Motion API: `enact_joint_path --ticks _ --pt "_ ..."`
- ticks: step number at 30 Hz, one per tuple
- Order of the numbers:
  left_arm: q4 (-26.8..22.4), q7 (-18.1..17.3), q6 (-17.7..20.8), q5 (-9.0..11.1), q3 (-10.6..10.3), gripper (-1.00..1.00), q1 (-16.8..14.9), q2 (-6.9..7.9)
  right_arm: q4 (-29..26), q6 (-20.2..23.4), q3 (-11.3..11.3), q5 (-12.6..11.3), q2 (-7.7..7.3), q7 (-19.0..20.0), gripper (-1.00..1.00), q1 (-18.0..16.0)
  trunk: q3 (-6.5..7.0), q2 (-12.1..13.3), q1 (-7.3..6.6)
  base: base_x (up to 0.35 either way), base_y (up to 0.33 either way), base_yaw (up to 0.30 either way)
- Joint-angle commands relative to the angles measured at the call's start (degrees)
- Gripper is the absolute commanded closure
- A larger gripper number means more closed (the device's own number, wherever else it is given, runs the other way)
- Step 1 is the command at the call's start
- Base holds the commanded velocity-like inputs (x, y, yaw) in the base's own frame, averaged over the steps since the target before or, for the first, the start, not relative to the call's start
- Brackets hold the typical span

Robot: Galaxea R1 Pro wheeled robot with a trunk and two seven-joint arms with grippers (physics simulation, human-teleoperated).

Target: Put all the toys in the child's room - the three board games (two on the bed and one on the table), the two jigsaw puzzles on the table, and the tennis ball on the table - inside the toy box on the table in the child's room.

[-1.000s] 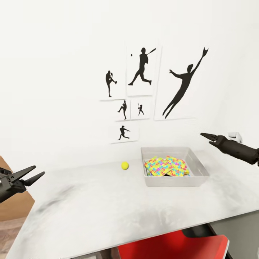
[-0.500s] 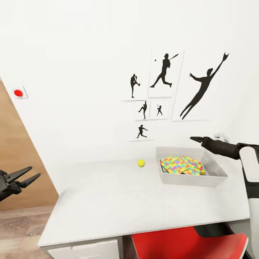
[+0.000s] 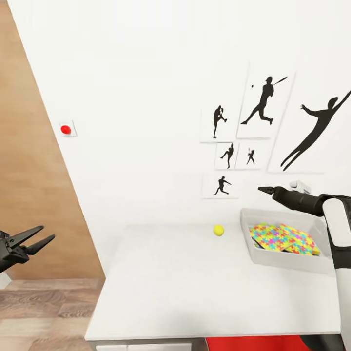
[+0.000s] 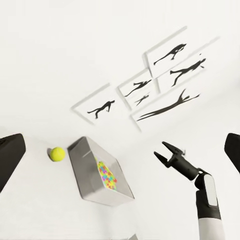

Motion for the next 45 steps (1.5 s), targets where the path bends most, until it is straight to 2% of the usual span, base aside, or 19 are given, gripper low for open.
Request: enact_joint_path --ticks 1,4,8,12,14,26,30,33,38,45 --pt "0.04 -0.18 0.23 -0.04 0.0 -1.0 -0.08 0.0 0.02 0.29 -0.04 0.51 0.03 -0.2 -1.0 -0.07 -0.05 -0.12 0.06 0.234 0.215 0.175" --pt "0.04 -0.18 0.24 -0.04 0.02 -1.0 -0.08 0.0 0.13 0.29 0.34 0.48 0.05 -1.86 -1.0 -0.12 0.21 -0.12 0.06 0.173 0.234 0.175" --pt "0.04 -0.18 0.24 -0.02 0.06 -1.0 -0.08 0.0 0.57 0.29 2.55 0.47 0.1 -5.19 -1.0 -0.93 0.4 -0.12 0.06 0.05 0.219 0.175" --pt "0.04 -0.18 0.22 -0.03 0.4 -1.0 -0.08 0.0 4.33 0.29 6.78 0.43 0.7 -10.24 -1.0 -3.91 0.44 -0.12 0.06 0.01 0.06 0.23" --pt "0.04 -0.18 0.22 -0.04 0.85 -1.0 -0.08 0.0 5.22 0.29 7.73 0.4 1.02 -11.51 -1.0 -4.42 0.45 -0.12 0.06 0.003 0.018 0.115" --pt "0.04 -0.18 0.21 -0.04 1.57 -1.0 -0.08 0.0 7.22 0.29 9.16 0.54 2.11 -13.96 -1.0 -5.21 0.37 -0.12 0.06 -0.035 0.059 0.019" --pt "0.06 -0.18 0.21 -0.04 1.59 -1.0 -0.08 0.0 11.11 0.29 9.34 0.55 2.54 -15.78 -1.0 -6.76 0.19 -0.12 0.06 -0.003 0.008 0.001" --pt "0.06 -0.18 0.21 -0.04 1.59 -1.0 -0.08 0.0 16.48 0.29 10.07 0.56 2.94 -16.92 -1.0 -9.12 0.03 -0.12 0.06 -0.001 0.002 0.0" --pt "0.1 -0.18 0.19 -0.04 1.59 -1.0 -0.08 0.0 26.49 0.29 12.66 0.7 3.59 -19.4 -1.0 -14.1 -0.22 -0.12 0.06 0.0 0.0 0.0" --pt "0.08 -0.18 0.2 -0.04 1.6 -1.0 -0.08 0.0 30.24 0.29 13.76 0.68 4.97 -23.21 -1.0 -15.99 -0.33 -0.12 0.06 0.0 0.0 0.0"
